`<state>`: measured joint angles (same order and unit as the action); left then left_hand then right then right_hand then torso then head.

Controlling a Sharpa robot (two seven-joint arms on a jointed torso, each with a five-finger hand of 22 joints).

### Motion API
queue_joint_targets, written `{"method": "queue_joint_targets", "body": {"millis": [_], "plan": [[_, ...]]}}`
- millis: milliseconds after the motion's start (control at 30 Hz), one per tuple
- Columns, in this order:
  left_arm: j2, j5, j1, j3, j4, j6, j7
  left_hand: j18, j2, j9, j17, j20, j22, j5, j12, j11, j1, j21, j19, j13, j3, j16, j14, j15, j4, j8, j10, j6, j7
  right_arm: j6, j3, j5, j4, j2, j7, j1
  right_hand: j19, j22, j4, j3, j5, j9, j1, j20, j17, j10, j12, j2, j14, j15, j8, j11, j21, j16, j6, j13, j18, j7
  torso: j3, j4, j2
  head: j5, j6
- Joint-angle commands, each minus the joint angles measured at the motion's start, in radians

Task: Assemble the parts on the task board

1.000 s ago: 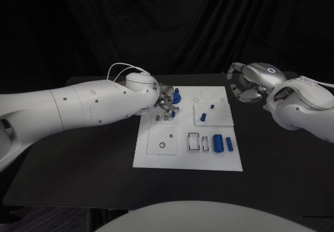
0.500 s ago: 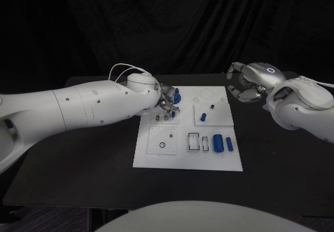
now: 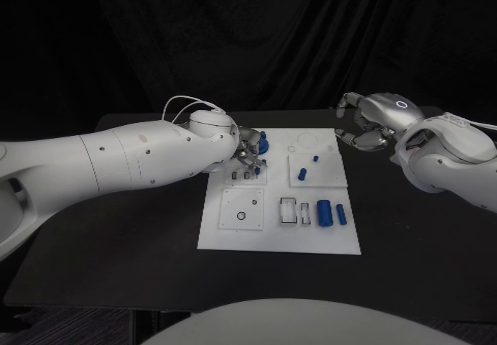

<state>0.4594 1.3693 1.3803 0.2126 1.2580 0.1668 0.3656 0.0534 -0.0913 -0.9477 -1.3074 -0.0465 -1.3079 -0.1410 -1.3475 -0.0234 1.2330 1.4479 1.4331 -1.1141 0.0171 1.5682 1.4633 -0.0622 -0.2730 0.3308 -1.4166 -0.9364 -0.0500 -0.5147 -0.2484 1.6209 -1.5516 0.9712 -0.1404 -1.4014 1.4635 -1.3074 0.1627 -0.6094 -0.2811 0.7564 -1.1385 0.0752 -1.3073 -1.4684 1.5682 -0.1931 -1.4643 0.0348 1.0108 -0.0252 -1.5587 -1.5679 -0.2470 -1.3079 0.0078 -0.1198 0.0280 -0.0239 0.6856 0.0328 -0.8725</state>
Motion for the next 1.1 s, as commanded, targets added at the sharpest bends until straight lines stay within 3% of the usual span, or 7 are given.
{"method": "queue_joint_targets", "body": {"millis": [33,667,900,1100], "plan": [[-0.003,0.001,-0.002,-0.001,-0.001,0.016,-0.016,0.002,-0.001,0.001,-0.263,0.0,-0.05,-0.001,-0.223,0.041,0.011,-0.005,-0.009,-0.457,-0.007,0.003,0.107,-0.004,0.0,-0.006,-0.154,-0.008,0.0,-0.008,0.001,0.007,0.001,-0.001,0.006,0.003,0.1,-0.259,0.001,0.014,0.001,-0.002,-0.016,0.005,-0.263,-0.102,0.003,0.002,-0.106,-0.003,0.005,-0.003,-0.003,-0.003,0.002,-0.263,-0.005,0.003,0.0003,0.0002,0.0,0.0,0.0],[-0.006,0.001,-0.007,-0.001,-0.009,0.028,-0.025,0.004,0.005,-0.002,-0.263,0.001,-0.047,-0.002,-0.223,0.043,0.029,-0.011,-0.012,-0.457,-0.038,0.003,0.107,-0.006,0.009,-0.024,-0.154,-0.017,0.002,-0.009,0.001,0.007,0.008,-0.007,0.02,0.006,0.1,-0.259,-0.013,0.032,-0.001,0.0,-0.07,0.002,-0.263,-0.102,0.003,0.022,-0.106,0.0,0.021,0.001,-0.002,-0.003,-0.01,-0.263,-0.005,0.007,0.0001,-0.0005,0.0,0.002,0.0],[-0.009,-0.104,-0.008,-0.001,-0.017,0.033,-0.018,0.004,0.025,-0.009,-0.263,0.004,-0.047,-0.003,-0.223,0.046,0.064,-0.015,-0.013,-0.457,-0.105,0.003,0.107,-0.008,0.033,-0.049,-0.154,-0.027,0.006,-0.004,0.001,0.007,0.008,-0.007,0.004,0.007,0.098,-0.258,-0.016,0.032,-0.001,0.0,-0.077,0.001,-0.263,-0.102,0.003,0.024,-0.106,0.001,0.022,0.001,0.001,-0.003,-0.009,-0.263,-0.004,0.006,0.0,-0.0005,0.0,0.0,0.0],[-0.01,-0.133,-0.009,-0.001,-0.02,0.038,-0.016,0.005,0.035,-0.013,-0.263,0.004,-0.045,-0.003,-0.223,0.047,0.071,-0.019,-0.015,-0.457,-0.134,0.003,0.107,-0.009,0.042,-0.058,-0.154,-0.033,0.006,-0.002,0.001,0.007,0.008,-0.006,-0.004,0.007,0.097,-0.258,-0.018,0.032,-0.001,0.001,-0.08,0.001,-0.263,-0.102,0.003,0.025,-0.106,0.001,0.023,0.001,0.002,-0.003,-0.01,-0.263,-0.003,0.006,0.0001,0.0001,0.0,0.001,0.0]]}}
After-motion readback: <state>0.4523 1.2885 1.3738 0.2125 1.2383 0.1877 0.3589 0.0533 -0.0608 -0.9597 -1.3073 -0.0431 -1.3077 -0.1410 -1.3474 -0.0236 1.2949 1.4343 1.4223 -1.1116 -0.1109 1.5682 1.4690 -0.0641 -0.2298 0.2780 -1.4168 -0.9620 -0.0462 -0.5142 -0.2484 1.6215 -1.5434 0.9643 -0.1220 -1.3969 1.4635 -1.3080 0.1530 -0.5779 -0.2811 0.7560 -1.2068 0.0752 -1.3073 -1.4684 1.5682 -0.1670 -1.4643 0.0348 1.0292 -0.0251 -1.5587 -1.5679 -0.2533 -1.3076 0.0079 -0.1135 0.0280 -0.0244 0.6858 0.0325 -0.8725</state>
